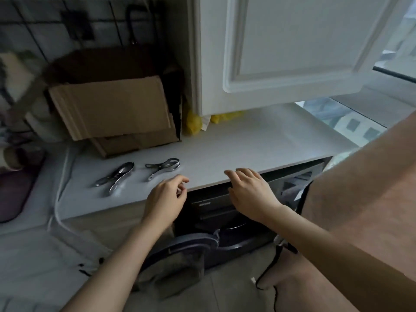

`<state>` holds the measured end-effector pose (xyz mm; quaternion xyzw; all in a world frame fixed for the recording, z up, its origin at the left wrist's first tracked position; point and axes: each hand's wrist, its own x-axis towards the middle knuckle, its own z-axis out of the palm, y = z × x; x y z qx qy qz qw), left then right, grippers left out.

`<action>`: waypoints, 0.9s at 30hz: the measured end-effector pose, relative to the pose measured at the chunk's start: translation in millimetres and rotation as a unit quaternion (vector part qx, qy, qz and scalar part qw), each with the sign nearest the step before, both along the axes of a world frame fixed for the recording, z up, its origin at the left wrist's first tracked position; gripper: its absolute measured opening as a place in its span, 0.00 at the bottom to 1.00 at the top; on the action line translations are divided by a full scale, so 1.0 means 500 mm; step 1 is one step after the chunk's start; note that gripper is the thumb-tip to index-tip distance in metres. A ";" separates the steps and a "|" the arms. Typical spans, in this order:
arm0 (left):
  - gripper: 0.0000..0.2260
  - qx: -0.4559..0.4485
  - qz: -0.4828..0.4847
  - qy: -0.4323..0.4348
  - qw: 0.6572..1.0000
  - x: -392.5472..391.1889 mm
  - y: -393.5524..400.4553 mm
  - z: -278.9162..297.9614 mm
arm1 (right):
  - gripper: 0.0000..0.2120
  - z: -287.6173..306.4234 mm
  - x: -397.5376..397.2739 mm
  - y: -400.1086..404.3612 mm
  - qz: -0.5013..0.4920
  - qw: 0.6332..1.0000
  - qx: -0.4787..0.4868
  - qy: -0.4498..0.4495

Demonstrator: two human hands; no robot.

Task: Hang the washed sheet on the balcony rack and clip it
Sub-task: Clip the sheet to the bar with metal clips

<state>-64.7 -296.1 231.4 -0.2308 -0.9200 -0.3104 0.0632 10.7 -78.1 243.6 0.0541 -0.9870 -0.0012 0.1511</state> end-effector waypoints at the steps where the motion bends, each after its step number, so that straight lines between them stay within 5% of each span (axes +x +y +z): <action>1: 0.10 0.009 0.012 -0.001 1.000 -0.007 -0.021 -0.007 | 0.20 -0.010 -0.016 -0.020 0.003 1.000 -0.014 -0.005; 9: 0.11 0.053 0.093 0.022 0.994 -0.098 -0.167 -0.021 | 0.25 -0.052 -0.139 -0.146 0.017 0.991 -0.118 -0.058; 19: 0.21 -0.013 0.199 0.080 0.977 -0.158 -0.265 -0.067 | 0.31 -0.069 -0.267 -0.213 0.019 0.982 -0.158 -0.104; 27: 0.32 0.012 0.284 -0.006 0.959 -0.168 -0.256 -0.098 | 0.34 -0.073 -0.331 -0.222 0.004 0.981 -0.137 -0.140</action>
